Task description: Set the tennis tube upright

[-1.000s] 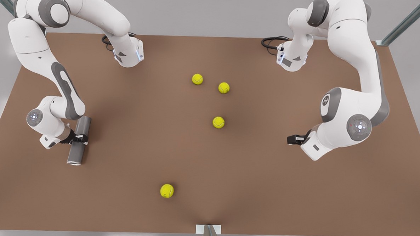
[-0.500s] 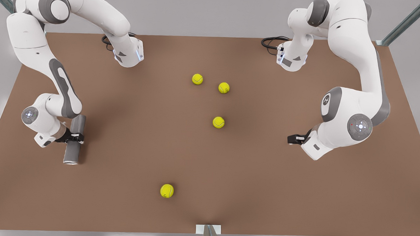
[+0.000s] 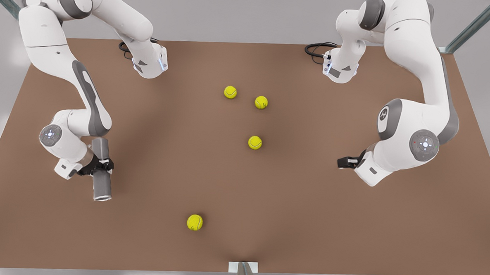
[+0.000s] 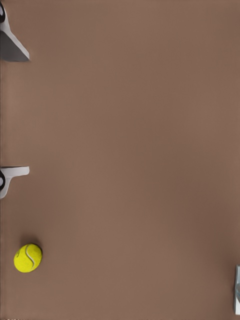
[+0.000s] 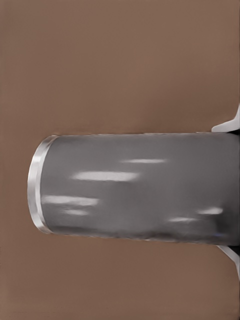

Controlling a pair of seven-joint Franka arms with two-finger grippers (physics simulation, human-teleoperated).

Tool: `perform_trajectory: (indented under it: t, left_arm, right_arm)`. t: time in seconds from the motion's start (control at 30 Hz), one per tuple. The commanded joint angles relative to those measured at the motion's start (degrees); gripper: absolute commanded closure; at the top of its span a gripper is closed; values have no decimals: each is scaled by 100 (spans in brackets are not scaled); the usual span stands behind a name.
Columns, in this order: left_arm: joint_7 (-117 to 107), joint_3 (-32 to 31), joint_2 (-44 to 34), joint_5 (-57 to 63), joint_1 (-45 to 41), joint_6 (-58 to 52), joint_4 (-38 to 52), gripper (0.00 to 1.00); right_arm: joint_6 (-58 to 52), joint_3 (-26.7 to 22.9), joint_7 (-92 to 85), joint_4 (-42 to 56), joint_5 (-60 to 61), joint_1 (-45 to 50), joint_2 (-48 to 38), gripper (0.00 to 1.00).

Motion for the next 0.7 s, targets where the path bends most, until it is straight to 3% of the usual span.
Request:
perform_trajectory:
  t: [0.0, 0.17, 0.3, 0.4, 0.5, 0.67]
  left_arm:
    - [0, 0, -3, 2, -1, -22, -19, 0]
    - [0, 0, 6, -50, 60, -364, -46, 0]
    - [9, 61, 85, -850, 491, -382, -37, 0]
    - [-26, 88, 15, -666, 561, -444, -2, 0]
    - [9, 132, 41, -595, 658, -418, 86, 0]
    - [35, 97, 155, -631, 772, -259, 34, 0]
  right_arm:
    - [-22, -11, 27, 20, -37, 59, 1, 23]
    - [-66, -46, 44, 196, 69, 1043, 19, 23]
    - [-48, -177, 114, 504, 78, 2141, 238, 23]
    - [-66, -1004, 202, 1128, 78, 3829, 555, 23]
    - [-92, -1074, 106, 1585, 69, 4673, 1003, 23]
    - [66, -1074, -1660, 2252, -1, 5622, 1644, 23]
